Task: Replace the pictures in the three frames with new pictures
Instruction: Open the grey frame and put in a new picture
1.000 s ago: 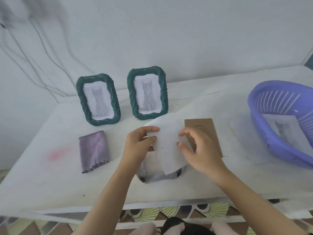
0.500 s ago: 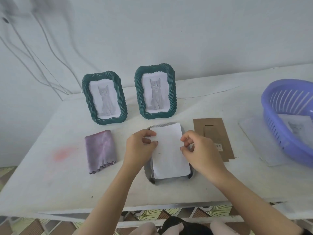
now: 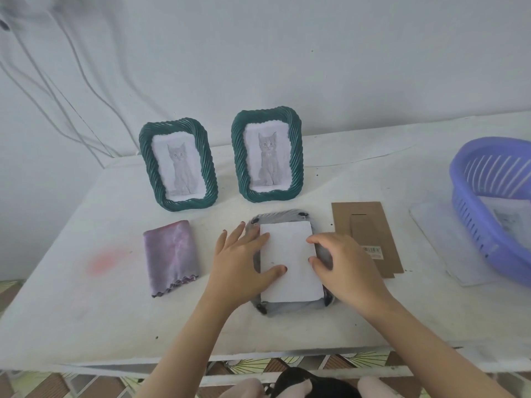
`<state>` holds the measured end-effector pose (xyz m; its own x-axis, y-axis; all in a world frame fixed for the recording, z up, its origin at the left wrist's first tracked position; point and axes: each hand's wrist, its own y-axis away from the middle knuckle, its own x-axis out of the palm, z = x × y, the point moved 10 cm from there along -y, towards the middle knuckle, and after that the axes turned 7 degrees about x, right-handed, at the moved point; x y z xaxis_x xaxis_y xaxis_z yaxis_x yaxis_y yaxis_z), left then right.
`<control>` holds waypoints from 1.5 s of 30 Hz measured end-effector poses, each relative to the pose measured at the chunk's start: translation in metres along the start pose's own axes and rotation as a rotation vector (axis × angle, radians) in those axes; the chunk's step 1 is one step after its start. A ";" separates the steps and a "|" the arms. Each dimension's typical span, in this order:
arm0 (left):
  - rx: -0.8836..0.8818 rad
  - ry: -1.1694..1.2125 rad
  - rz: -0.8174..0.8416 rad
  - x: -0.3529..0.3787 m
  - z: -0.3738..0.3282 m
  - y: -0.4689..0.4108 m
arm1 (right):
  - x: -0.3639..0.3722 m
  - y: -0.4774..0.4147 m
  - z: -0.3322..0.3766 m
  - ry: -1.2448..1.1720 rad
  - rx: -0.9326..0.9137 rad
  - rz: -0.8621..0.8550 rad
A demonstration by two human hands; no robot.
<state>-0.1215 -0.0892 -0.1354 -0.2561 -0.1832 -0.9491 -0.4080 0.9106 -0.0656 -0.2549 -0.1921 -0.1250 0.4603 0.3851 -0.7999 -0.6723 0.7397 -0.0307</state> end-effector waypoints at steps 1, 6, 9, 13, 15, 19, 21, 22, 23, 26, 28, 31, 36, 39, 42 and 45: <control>0.005 -0.008 0.002 0.001 0.000 -0.001 | 0.000 0.000 0.000 0.003 -0.005 0.001; 0.012 -0.056 -0.019 0.002 0.001 0.001 | 0.003 -0.002 0.001 0.002 -0.018 -0.001; -0.017 -0.045 -0.049 0.001 0.001 0.004 | 0.004 -0.002 0.000 -0.011 -0.024 -0.012; -0.065 0.023 -0.103 -0.002 0.004 0.008 | 0.004 -0.002 0.001 -0.040 -0.029 -0.022; -0.057 0.064 -0.116 -0.001 0.004 0.009 | 0.003 -0.002 0.001 -0.056 -0.027 -0.039; -0.015 0.088 -0.099 0.002 0.003 0.010 | -0.002 -0.001 0.001 -0.057 -0.015 -0.076; 0.007 0.135 -0.099 0.002 0.003 0.011 | -0.003 0.000 0.001 -0.065 -0.013 -0.083; 0.012 0.192 -0.115 0.001 0.003 0.011 | -0.002 0.000 0.001 -0.069 -0.015 -0.082; 0.002 0.277 -0.136 -0.002 0.004 0.012 | -0.002 0.000 0.000 -0.073 -0.016 -0.080; -0.092 0.528 -0.201 -0.004 0.015 0.013 | 0.000 -0.001 -0.004 -0.097 -0.005 -0.068; -0.117 0.567 -0.212 -0.003 0.020 0.011 | 0.001 -0.002 -0.006 -0.107 -0.001 -0.067; -0.127 0.547 -0.212 -0.003 0.023 0.008 | 0.000 -0.002 -0.007 -0.119 0.009 -0.090; -0.173 0.539 -0.221 -0.005 0.032 -0.002 | 0.001 -0.003 -0.006 -0.105 0.002 -0.094; -0.141 0.513 -0.226 -0.007 0.032 -0.008 | 0.001 -0.003 -0.005 -0.102 -0.005 -0.095; -0.126 0.464 -0.237 -0.011 0.032 -0.011 | 0.001 -0.003 -0.005 -0.098 -0.009 -0.097; -0.106 0.484 -0.265 -0.015 0.031 -0.012 | 0.001 -0.002 -0.004 -0.097 -0.010 -0.104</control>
<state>-0.0855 -0.0857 -0.1299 -0.4953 -0.5728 -0.6531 -0.5929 0.7724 -0.2278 -0.2554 -0.1954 -0.1276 0.5815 0.3580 -0.7306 -0.6231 0.7733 -0.1170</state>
